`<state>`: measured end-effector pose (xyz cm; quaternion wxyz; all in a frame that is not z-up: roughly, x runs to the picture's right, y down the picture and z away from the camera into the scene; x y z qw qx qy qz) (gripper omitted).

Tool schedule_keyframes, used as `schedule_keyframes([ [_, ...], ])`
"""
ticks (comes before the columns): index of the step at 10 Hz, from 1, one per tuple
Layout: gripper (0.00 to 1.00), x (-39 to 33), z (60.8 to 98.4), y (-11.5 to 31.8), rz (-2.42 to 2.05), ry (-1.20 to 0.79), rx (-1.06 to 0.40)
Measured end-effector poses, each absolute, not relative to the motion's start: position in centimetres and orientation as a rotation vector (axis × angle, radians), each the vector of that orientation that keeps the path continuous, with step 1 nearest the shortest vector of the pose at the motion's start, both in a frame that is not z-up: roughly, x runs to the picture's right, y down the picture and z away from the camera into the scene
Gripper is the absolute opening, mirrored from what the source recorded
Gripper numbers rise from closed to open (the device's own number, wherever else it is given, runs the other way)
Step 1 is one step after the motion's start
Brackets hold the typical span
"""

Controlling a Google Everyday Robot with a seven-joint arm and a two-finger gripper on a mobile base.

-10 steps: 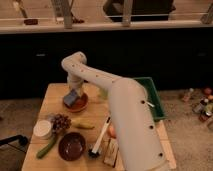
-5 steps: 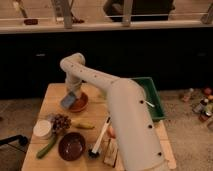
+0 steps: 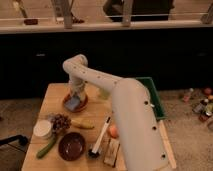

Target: Wipe red bowl with sponge

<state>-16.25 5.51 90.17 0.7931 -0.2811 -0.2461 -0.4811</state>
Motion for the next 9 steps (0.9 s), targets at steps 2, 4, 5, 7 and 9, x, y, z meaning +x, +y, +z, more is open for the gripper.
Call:
schedule_keyframes([
  [2, 0.0, -15.6, 90.5, 5.0, -1.023, -0.505, -0.606],
  [4, 0.0, -15.4, 90.9, 4.4, -1.016, -0.491, -0.603],
  [5, 0.0, -15.3, 91.3, 4.0, -1.008, -0.483, -0.6],
  [7, 0.0, -15.5, 91.9, 3.1, -1.006, -0.479, -0.592],
  [9, 0.0, -16.6, 92.5, 2.5, -1.014, -0.485, -0.587],
])
